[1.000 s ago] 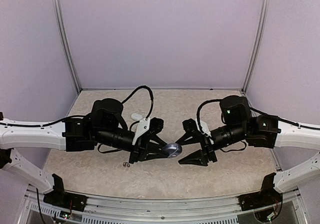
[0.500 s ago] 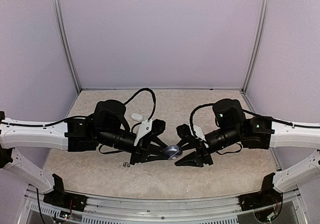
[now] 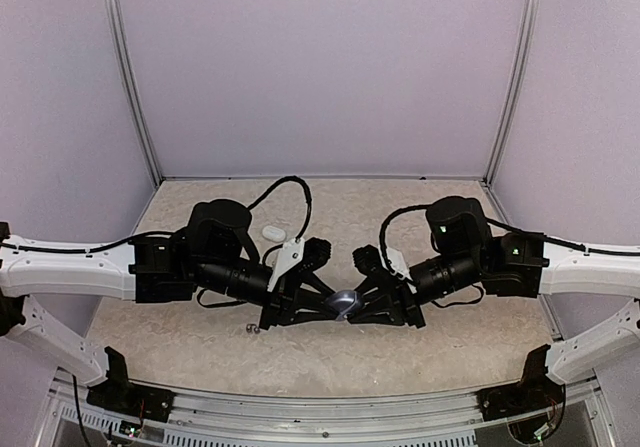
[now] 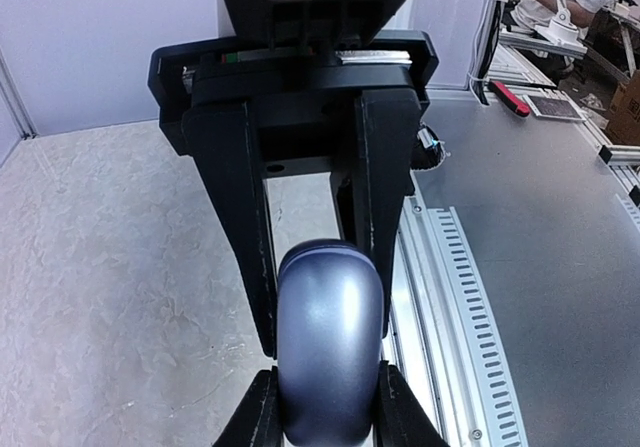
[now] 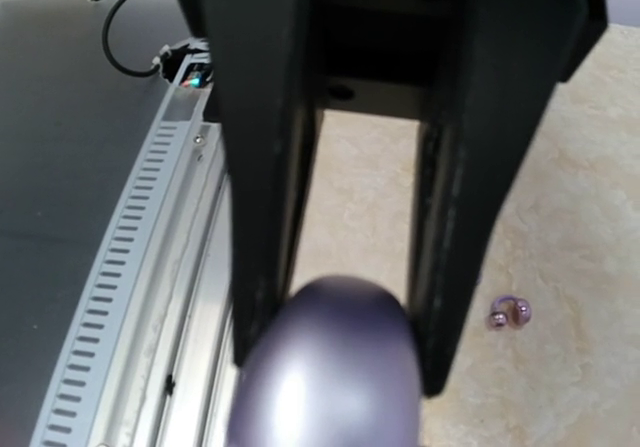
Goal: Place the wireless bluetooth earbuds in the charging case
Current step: Pass from the left arm to the right, then open the charging case at the center of the board.
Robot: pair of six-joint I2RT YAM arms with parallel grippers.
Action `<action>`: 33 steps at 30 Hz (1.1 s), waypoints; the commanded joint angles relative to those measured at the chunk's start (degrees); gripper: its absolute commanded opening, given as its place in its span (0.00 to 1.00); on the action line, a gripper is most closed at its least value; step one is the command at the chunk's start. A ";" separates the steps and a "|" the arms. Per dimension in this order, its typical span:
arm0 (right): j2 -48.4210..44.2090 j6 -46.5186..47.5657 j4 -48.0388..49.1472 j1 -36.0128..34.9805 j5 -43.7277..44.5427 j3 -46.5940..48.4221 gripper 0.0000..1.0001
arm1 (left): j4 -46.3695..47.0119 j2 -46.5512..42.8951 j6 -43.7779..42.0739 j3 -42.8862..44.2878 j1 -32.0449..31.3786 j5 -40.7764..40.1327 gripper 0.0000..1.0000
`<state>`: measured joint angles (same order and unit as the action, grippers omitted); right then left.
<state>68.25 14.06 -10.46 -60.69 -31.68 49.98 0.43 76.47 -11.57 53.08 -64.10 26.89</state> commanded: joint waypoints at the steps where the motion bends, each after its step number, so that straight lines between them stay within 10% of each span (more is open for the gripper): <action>1: -1.21 -0.45 3.18 -0.66 -1.10 -0.24 0.19 | 4.64 -1.57 1.08 -0.43 0.39 -2.81 0.29; 15: -5.18 -1.04 10.14 -0.66 -0.52 -4.76 0.00 | 12.94 -4.52 5.43 -4.83 1.11 -14.38 0.49; 33: -11.83 -2.30 24.62 -0.66 6.88 -14.27 0.00 | 18.69 -8.24 11.35 -9.31 5.23 -20.72 0.62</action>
<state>59.59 12.75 6.66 -60.77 -27.35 38.54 16.14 70.28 -2.63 45.98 -60.77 10.87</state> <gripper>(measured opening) 0.275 0.601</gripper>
